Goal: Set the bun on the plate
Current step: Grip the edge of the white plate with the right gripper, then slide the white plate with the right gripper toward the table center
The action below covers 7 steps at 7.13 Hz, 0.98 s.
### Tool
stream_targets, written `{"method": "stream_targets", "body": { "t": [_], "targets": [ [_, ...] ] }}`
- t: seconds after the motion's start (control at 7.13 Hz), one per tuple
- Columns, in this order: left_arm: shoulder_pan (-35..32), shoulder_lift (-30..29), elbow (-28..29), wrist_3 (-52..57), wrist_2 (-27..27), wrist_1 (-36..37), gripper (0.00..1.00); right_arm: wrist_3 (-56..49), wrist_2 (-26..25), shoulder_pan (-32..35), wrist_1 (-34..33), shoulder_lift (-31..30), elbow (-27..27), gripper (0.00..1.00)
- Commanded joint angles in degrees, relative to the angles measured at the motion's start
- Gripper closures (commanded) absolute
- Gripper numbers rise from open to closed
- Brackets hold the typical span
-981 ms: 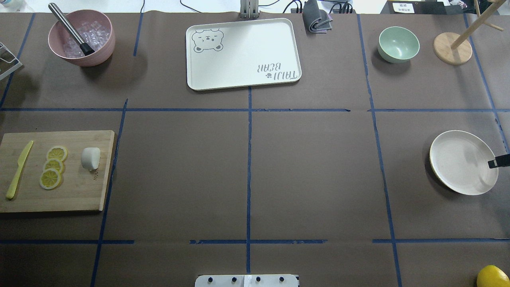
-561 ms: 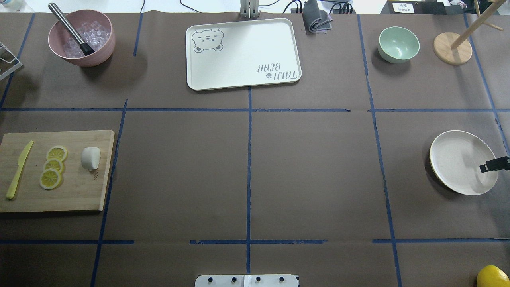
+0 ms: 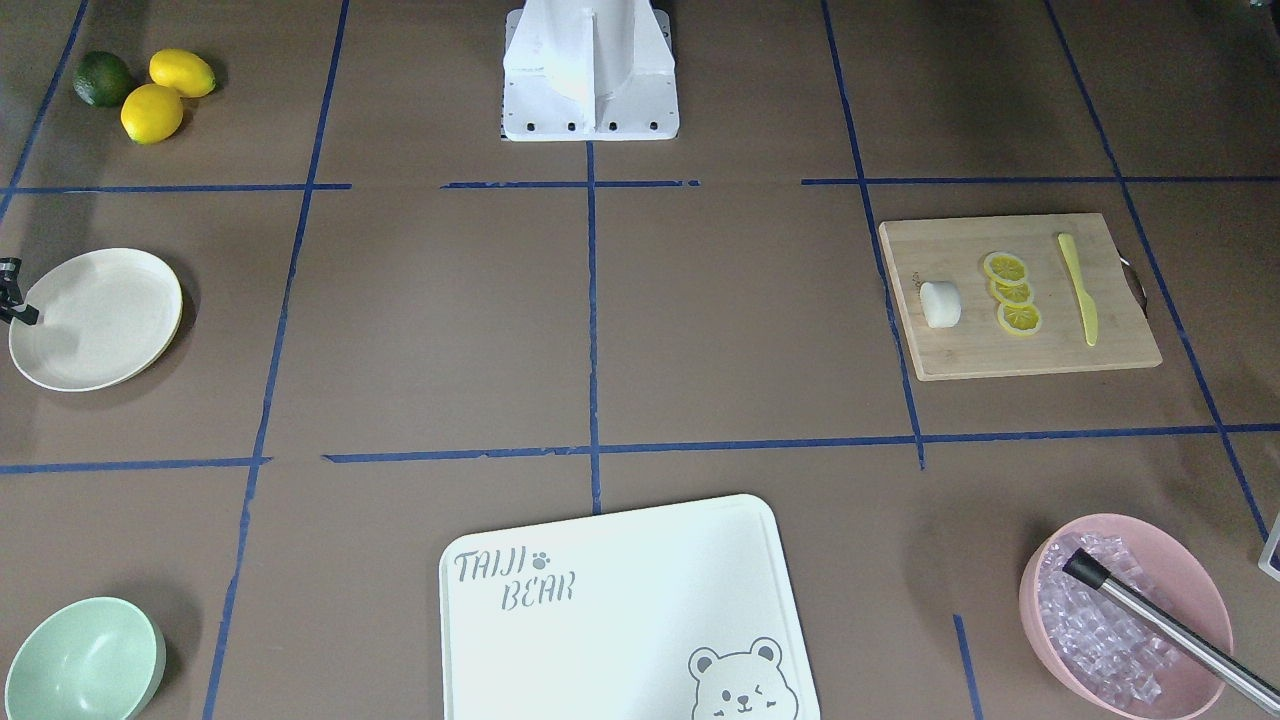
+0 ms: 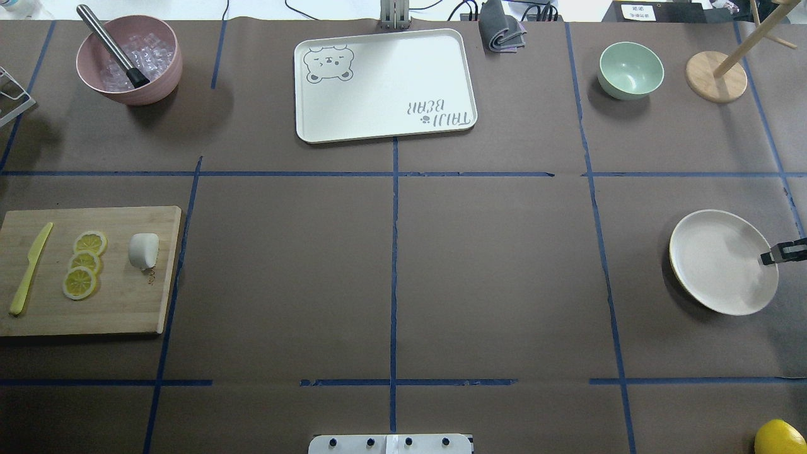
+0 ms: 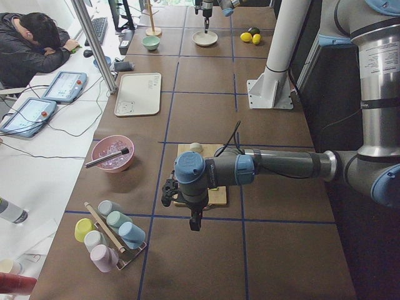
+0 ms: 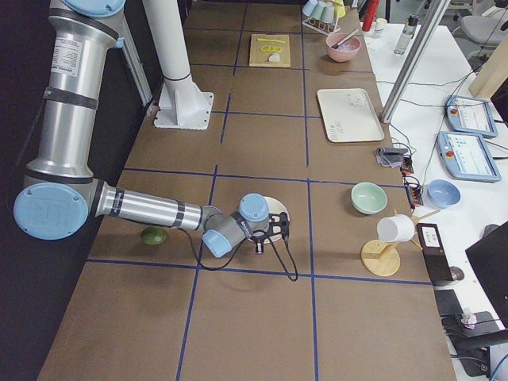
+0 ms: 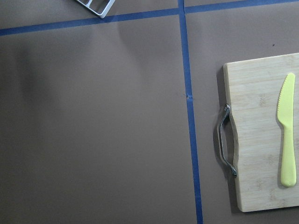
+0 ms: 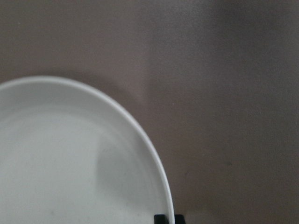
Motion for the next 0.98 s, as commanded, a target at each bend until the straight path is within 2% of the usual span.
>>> {"method": "stream_targets", "body": {
  "t": [0.0, 0.28, 0.42, 0.56, 0.7, 0.84],
  "targets": [
    [0.0, 0.0, -0.1, 0.0, 0.0, 0.0, 0.0, 3.8, 0.5, -0.1, -0.3, 0.2, 3.0, 1.0],
    [0.0, 0.0, -0.2, 0.0, 0.0, -0.1, 0.0, 11.0, 3.3, -1.3, -0.6, 0.2, 9.7, 1.0],
    [0.0, 0.0, -0.2, 0.0, 0.0, -0.2, 0.0, 16.7, 3.0, -4.0, -0.7, 2.5, 12.9, 1.0],
    [0.0, 0.0, -0.2, 0.0, 0.0, -0.3, 0.0, 24.1, 2.5, -7.8, -0.7, 7.1, 13.1, 1.0],
    [0.0, -0.1, -0.2, 0.0, -0.1, -0.2, 0.0, 29.6, -0.3, -13.0, -3.0, 12.7, 12.9, 1.0],
    [0.0, -0.1, -0.2, 0.0, 0.0, -0.2, 0.0, 31.6, -3.2, -14.7, -10.5, 19.4, 13.1, 1.0]
  ]
}}
